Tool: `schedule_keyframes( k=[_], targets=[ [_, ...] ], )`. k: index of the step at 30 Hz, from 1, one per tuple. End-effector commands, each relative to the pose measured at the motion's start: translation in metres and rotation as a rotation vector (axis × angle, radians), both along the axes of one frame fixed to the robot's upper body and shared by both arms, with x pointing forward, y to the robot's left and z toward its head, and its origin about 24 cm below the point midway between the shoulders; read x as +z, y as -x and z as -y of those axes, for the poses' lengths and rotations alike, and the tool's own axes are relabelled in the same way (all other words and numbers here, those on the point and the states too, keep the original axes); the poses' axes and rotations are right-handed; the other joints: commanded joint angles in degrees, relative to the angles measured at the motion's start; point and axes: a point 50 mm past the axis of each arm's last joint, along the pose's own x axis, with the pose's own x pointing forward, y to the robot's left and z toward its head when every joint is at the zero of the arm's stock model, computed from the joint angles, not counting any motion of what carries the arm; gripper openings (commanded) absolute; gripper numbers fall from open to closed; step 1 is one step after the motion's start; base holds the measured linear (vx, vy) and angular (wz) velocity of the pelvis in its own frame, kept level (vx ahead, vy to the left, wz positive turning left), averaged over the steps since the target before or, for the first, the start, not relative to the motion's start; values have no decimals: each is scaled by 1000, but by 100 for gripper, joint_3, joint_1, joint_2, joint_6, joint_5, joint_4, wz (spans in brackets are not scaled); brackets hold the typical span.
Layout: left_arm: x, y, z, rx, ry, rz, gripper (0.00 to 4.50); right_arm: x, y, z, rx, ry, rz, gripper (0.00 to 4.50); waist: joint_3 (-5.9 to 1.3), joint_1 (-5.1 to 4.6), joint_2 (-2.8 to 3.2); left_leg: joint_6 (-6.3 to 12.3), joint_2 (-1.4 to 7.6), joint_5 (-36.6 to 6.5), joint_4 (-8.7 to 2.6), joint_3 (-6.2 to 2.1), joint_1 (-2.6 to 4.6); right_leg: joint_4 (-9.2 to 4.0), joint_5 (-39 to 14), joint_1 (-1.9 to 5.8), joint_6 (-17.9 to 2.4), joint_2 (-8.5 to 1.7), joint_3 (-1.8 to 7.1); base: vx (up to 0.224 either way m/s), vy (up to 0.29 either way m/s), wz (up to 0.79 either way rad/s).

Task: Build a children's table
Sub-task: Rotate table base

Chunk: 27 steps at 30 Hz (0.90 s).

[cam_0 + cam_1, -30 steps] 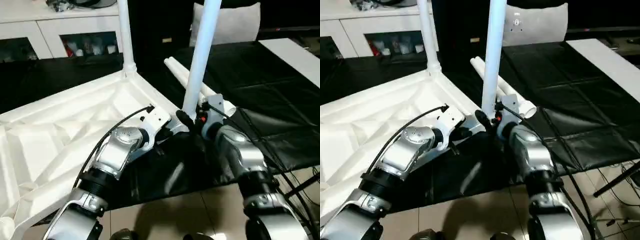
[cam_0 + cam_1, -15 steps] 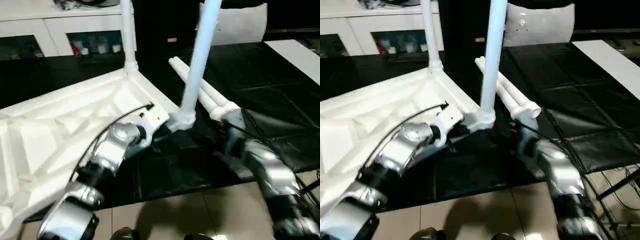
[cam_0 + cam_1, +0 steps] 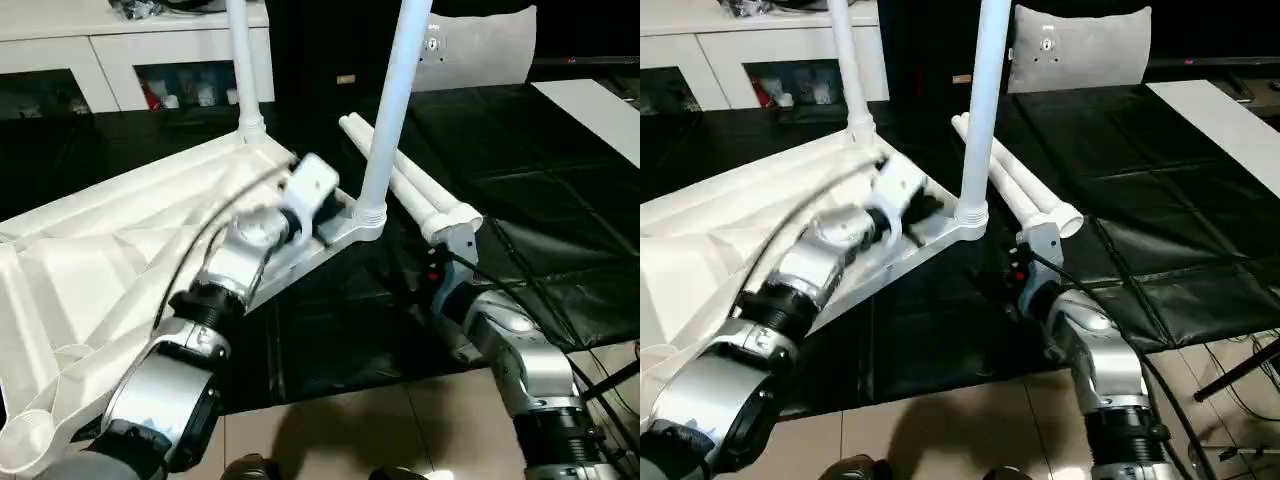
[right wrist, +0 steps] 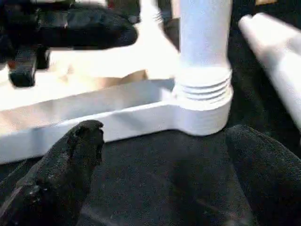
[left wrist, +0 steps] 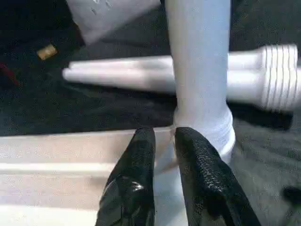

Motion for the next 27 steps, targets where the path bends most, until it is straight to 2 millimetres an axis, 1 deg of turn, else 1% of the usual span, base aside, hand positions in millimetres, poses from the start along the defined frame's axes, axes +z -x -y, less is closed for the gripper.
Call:
schedule_keyframes(
  k=[1, 2, 4, 5, 6, 7, 8, 9, 10, 11, 12, 13, 14, 15, 16, 17, 18, 19, 20, 21, 22, 23, 24, 25, 26, 27],
  targets=[
    [4, 2, -9, 43, 29, 47, 86, 4, 2, 0, -7, 36, -1, 450, -468, 28, -21, 289, 318, -1169, -395, -203, 124, -454, -1393, 333, -1032, -411, 232, 0, 0, 0],
    [3, 6, -17, 71, 31, 58, 86, 7, 5, -3, 5, 41, 24, 450, -473, 24, -10, 284, 313, -1184, -390, -193, 129, -454, -1346, 326, -1029, -405, 236, 0, 0, 0],
    [1, 9, -23, 103, 30, 54, 86, 10, 6, -4, 3, 40, 44, 450, -470, 6, -21, 262, 316, -1299, -398, -188, 138, -466, -1423, 312, -1005, -401, 236, 0, 0, 0],
    [1, 18, -36, 164, 61, 71, 86, 11, 9, -7, 5, 39, 52, 450, -461, -9, -38, 223, 357, -1290, -420, -207, 116, -429, -1420, 331, -1033, -429, 243, 0, 0, 0],
    [1, 22, -41, 184, 83, 77, 86, 11, 10, -8, 6, 39, 55, 450, -453, -12, -43, 237, 347, -1309, -418, -194, 126, -460, -1490, 302, -1001, -411, 243, 0, 0, 0],
    [1, 25, -44, 194, 97, 80, 86, 11, 11, -9, 7, 37, 54, 450, -454, -22, -34, 232, 331, -1337, -407, -185, 136, -462, -1552, 289, -992, -399, 247, 0, 0, 0],
    [0, 32, -52, 224, 112, 83, 86, 11, 13, -12, 17, 33, 53, 450, -454, -24, -78, 222, 331, -1357, -407, -177, 141, -468, -1618, 283, -975, -396, 246, 0, 0, 0],
    [-2, 37, -58, 247, 90, 92, 86, 10, 14, -14, 23, 40, 54, 450, -428, -19, -41, 186, 342, -1470, -424, -188, 142, -489, -1836, 269, -932, -409, 250, 0, 0, 0],
    [-2, 38, -60, 250, 86, 94, 86, 10, 14, -14, 24, 41, 54, 450, -423, -25, -29, 121, 352, -1613, -441, -207, 159, -501, -2020, 255, -845, -399, 247, 0, 0, 0],
    [-3, 43, -68, 281, 67, 100, 86, 9, 15, -16, 37, 50, 46, 450, -416, -37, -37, 102, 345, -1668, -448, -196, 159, -514, -2078, 243, -800, -380, 249, 0, 0, 0],
    [-6, 46, -92, 409, 32, 53, 103, 5, 18, -22, 99, 96, 36, 450, -409, -42, -46, 34, 358, -1764, -459, -204, 171, -490, -2132, 234, -759, -378, 255, 0, 0, 0],
    [-6, 46, -92, 409, 32, 53, 103, 5, 18, -22, 99, 96, 36, 450, -397, -48, -34, 17, 345, -1801, -463, -206, 173, -499, -2180, 227, -728, -366, 251, 0, 0, 0],
    [-7, 46, -104, 475, 17, 25, 114, 3, 18, -25, 119, 111, 26, 450, -384, -63, -57, -1, 309, -1890, -455, -198, 172, -541, -2393, 219, -615, -365, 252, 0, 0, 0],
    [-7, 46, -111, 509, 4, 10, 121, 3, 18, -26, 127, 117, 17, 450, -386, -49, -41, -37, 307, -1897, -454, -209, 188, -543, -2514, 208, -560, -373, 259, 0, 0, 0],
    [-5, 45, -124, 560, -40, 8, 124, 1, 16, -28, 139, 126, 1, 450, -380, -46, -36, -40, 304, -1912, -454, -214, 192, -562, -2572, 195, -538, -375, 260, 0, 0, 0],
    [-2, 45, -138, 606, -105, 9, 134, -3, 14, -30, 152, 152, -32, 450, -389, -57, -13, -77, 293, -1948, -464, -241, 192, -550, -2596, 188, -473, -357, 253, 0, 0, 0],
    [-1, 45, -148, 637, -157, 11, 146, -6, 11, -31, 161, 176, -50, 450, -382, -59, -6, -90, 295, -1968, -474, -244, 186, -557, -2596, 191, -459, -360, 255, 0, 0, 0],
    [1, 45, -155, 659, -197, 11, 155, -7, 10, -33, 168, 195, -55, 450, -382, -63, 4, -137, 298, -2019, -480, -250, 199, -552, -2554, 177, -446, -344, 255, 0, 0, 0],
    [2, 45, -158, 668, -215, 10, 160, -8, 9, -33, 170, 204, -55, 450, -384, -62, 12, -164, 298, -2048, -479, -256, 211, -547, -2543, 170, -451, -350, 255, 0, 0, 0],
    [4, 47, -169, 707, -268, 10, 167, -9, 6, -36, 174, 205, -72, 450, -388, -48, 28, -195, 302, -2074, -478, -248, 224, -551, -2477, 166, -479, -362, 269, 0, 0, 0],
    [6, 48, -180, 742, -315, 10, 167, -10, 4, -38, 182, 211, -78, 450, -392, -59, 33, -211, 300, -2120, -480, -256, 224, -528, -2391, 162, -529, -358, 270, 0, 0, 0],
    [8, 50, -189, 771, -352, 4, 178, -11, 2, -40, 187, 215, -87, 450, -396, -64, 42, -222, 296, -2107, -482, -258, 215, -523, -2338, 171, -543, -358, 270, 0, 0, 0],
    [8, 50, -189, 771, -352, 4, 178, -11, 2, -40, 187, 215, -87, 450, -405, -65, 39, -236, 298, -2076, -483, -261, 203, -499, -2246, 184, -558, -359, 271, 0, 0, 0],
    [9, 54, -204, 817, -403, -15, 178, -13, -2, -43, 201, 226, -101, 450, -404, -54, 46, -238, 302, -2053, -481, -248, 220, -505, -2116, 172, -593, -356, 280, 0, 0, 0],
    [9, 57, -211, 827, -430, -31, 178, -13, -4, -45, 203, 231, -99, 450, -412, -58, 54, -250, 291, -2051, -473, -246, 223, -478, -2013, 171, -683, -356, 284, 0, 0, 0],
    [9, 58, -215, 832, -447, -41, 178, -13, -6, -46, 203, 235, -96, 450, -417, -56, 56, -252, 299, -1969, -481, -250, 196, -457, -1874, 197, -724, -359, 285, 0, 0, 0]
  ],
)
